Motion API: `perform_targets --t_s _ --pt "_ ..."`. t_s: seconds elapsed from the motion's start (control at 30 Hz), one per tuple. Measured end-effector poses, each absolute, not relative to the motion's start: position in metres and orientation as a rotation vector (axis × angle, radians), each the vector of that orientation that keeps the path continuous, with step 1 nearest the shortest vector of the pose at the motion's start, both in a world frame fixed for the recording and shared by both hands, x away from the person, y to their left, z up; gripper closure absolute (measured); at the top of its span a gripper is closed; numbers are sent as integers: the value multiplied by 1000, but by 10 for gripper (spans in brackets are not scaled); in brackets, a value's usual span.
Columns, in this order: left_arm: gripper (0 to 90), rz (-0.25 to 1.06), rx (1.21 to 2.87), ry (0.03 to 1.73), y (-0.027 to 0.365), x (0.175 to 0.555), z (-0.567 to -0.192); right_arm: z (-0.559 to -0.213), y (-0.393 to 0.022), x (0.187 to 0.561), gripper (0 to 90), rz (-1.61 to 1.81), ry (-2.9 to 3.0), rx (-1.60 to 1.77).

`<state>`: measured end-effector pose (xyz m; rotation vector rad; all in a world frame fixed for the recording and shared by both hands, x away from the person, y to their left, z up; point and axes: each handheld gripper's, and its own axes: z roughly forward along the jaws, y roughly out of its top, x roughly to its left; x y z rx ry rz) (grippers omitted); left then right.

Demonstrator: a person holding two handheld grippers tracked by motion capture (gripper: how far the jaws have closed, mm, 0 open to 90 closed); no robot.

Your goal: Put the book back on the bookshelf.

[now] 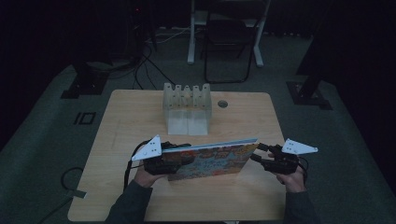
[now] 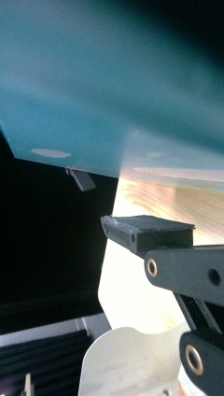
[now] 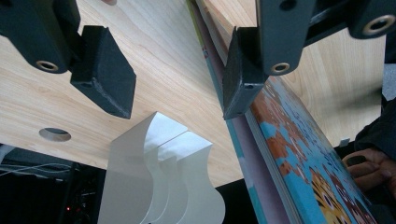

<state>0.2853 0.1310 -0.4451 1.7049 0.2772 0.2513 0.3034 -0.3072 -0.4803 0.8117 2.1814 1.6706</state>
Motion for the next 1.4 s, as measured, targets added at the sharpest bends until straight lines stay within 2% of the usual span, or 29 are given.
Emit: perform_targets --t_s 0.1,0.33,0.43,0.6,0.77,0.9,1.23,1.4 --pt "520 245 1713 277 131 286 -446 -482 -308 304 440 1668 2179 822" --pt "415 261 1698 298 132 286 -448 -489 -310 305 443 1643 2175 862" --pt "408 267 1698 300 132 286 -448 -492 -311 306 443 1614 2179 879" --pt "459 274 1701 300 131 285 -448 -499 -310 307 443 1565 2196 900" --pt "566 282 1718 300 131 286 -449 -507 -311 308 440 1523 2212 923" --pt "590 271 1720 292 131 286 -449 -511 -311 308 440 1516 2222 936" --pt "729 267 1711 270 126 286 -452 -520 -314 308 440 1504 2240 962" --pt "759 278 1705 266 123 286 -453 -522 -316 308 440 1501 2240 974"
